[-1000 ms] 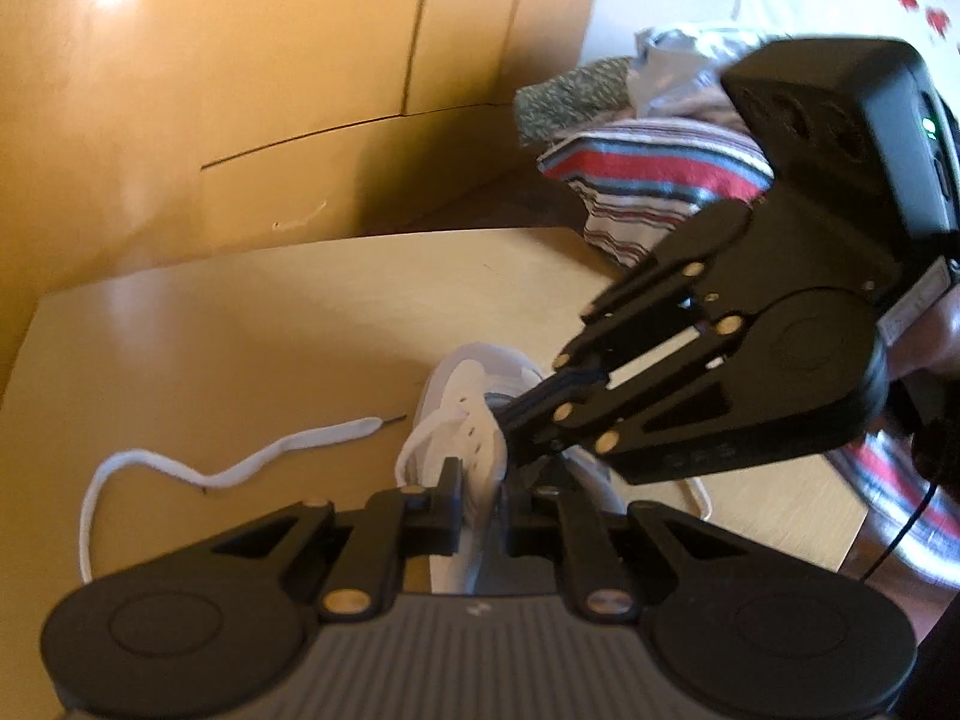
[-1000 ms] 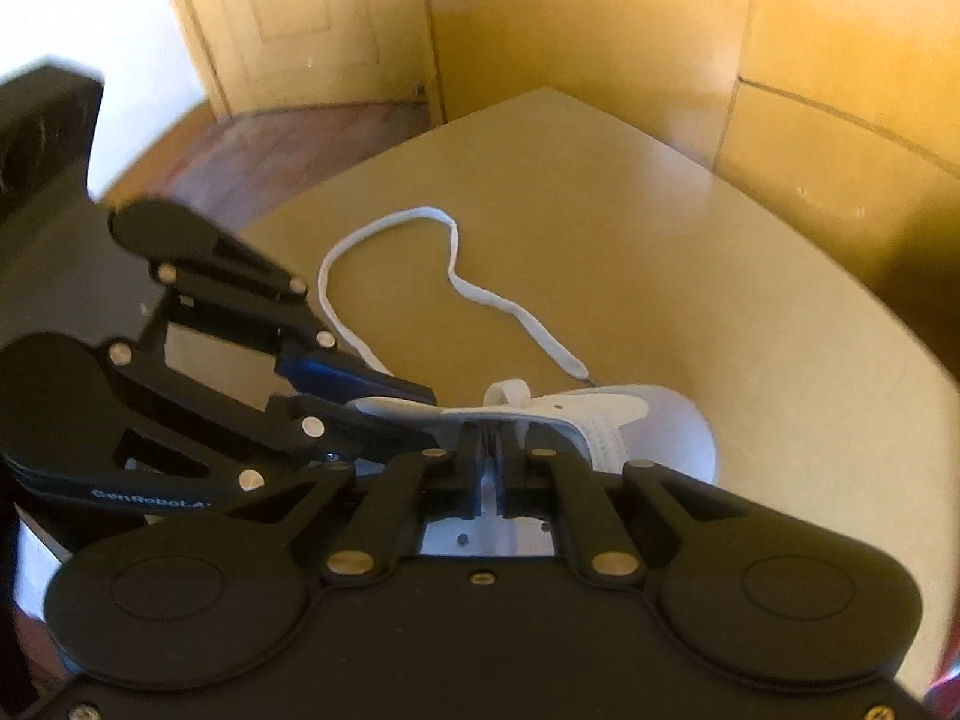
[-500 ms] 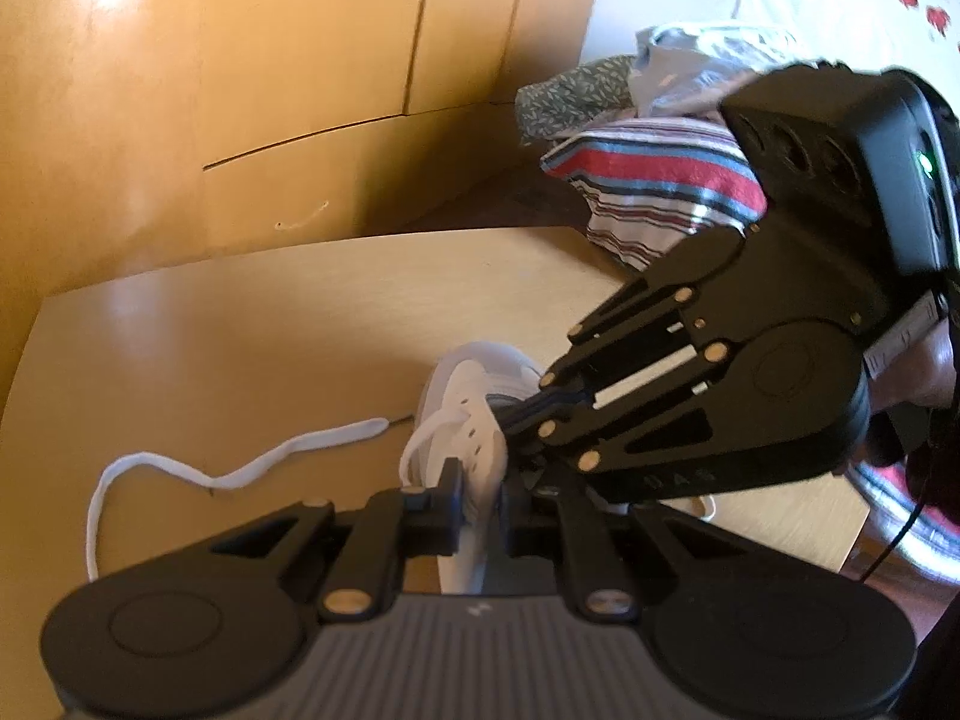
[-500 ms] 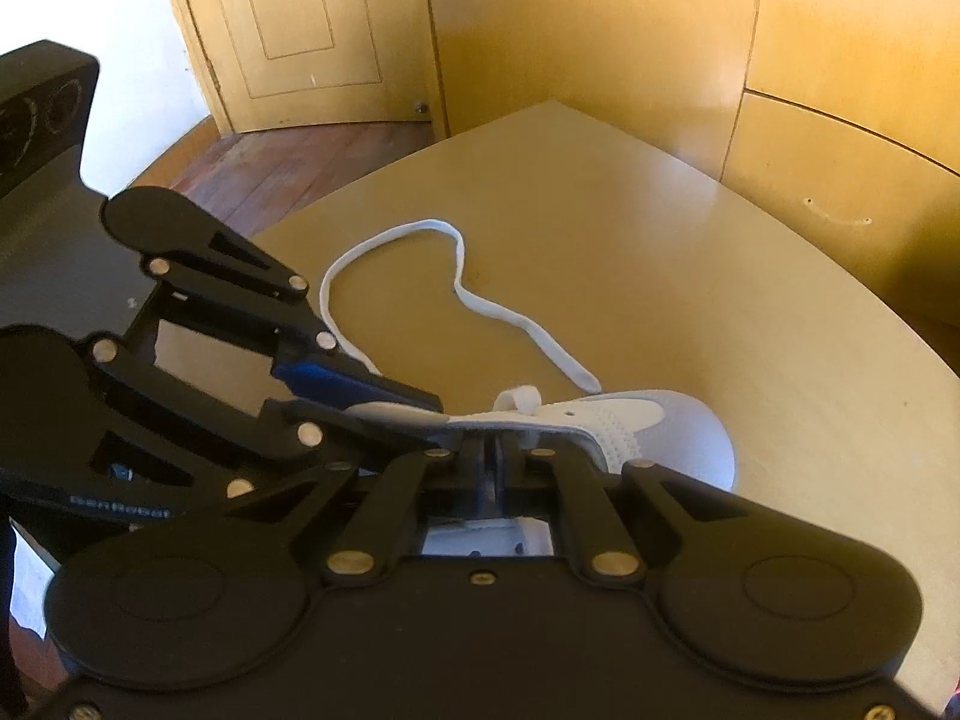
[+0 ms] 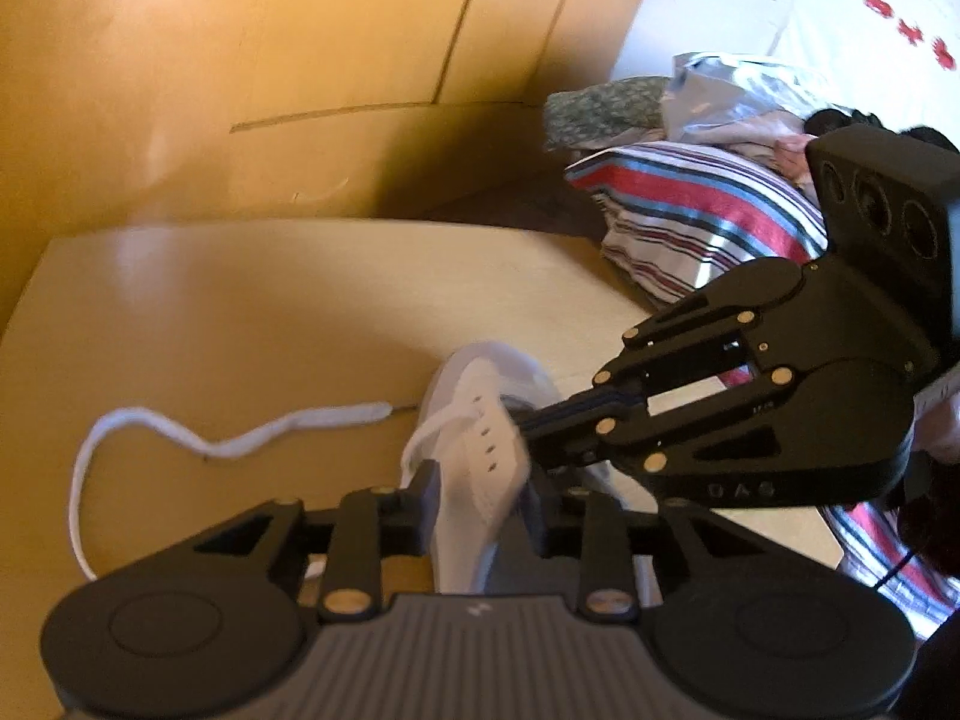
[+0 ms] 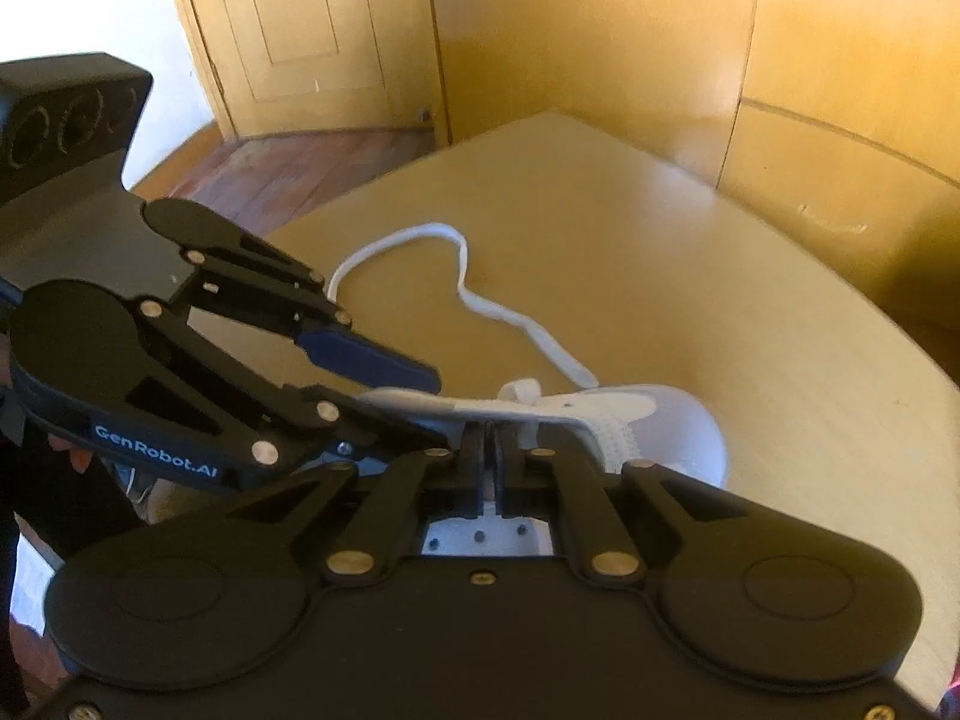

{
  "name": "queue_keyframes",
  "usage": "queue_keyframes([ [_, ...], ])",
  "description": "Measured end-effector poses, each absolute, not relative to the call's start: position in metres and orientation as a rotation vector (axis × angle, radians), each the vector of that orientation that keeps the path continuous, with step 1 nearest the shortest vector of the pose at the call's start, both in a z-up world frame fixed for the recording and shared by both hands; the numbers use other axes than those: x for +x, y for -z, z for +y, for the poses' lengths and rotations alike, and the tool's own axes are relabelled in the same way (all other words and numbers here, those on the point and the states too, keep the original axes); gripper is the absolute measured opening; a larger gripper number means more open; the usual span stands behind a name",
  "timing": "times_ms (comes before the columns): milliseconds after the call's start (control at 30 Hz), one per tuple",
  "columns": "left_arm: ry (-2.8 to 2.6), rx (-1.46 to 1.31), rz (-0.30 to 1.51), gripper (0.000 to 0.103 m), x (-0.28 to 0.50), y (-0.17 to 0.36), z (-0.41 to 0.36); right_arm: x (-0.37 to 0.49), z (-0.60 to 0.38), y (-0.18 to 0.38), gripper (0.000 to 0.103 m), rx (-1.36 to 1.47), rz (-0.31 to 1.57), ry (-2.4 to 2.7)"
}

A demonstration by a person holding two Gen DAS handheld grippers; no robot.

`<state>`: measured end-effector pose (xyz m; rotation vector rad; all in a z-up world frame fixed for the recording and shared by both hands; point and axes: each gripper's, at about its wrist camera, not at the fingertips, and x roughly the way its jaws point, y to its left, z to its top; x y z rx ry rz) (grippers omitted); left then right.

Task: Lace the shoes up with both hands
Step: 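Lower the right tool back onto the eyelets beside the left tool, then hold the sneaker tongue with the left tool while the right tool pinches the lace at the eyelets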

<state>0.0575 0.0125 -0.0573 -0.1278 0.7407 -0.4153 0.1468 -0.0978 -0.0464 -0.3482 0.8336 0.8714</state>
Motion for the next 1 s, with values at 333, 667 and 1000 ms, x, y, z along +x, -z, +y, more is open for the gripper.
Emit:
queue_keyframes([
  [333, 0.447, -0.081, 0.676, 0.031, 0.052, 0.037, 0.006, 0.155, -0.164, 0.039, 0.004, 0.023, 0.818, -0.836],
  [667, 0.436, 0.122, 0.697, 0.039, 0.062, 0.010, 0.020, 0.151, -0.160, 0.032, 0.040, -0.043, 0.804, -0.806],
  [1000, 0.486, 0.056, 0.680, 0.039, 0.056, 0.015, 0.020, 0.165, -0.099, 0.051, 0.033, -0.304, 0.826, -0.816],
])
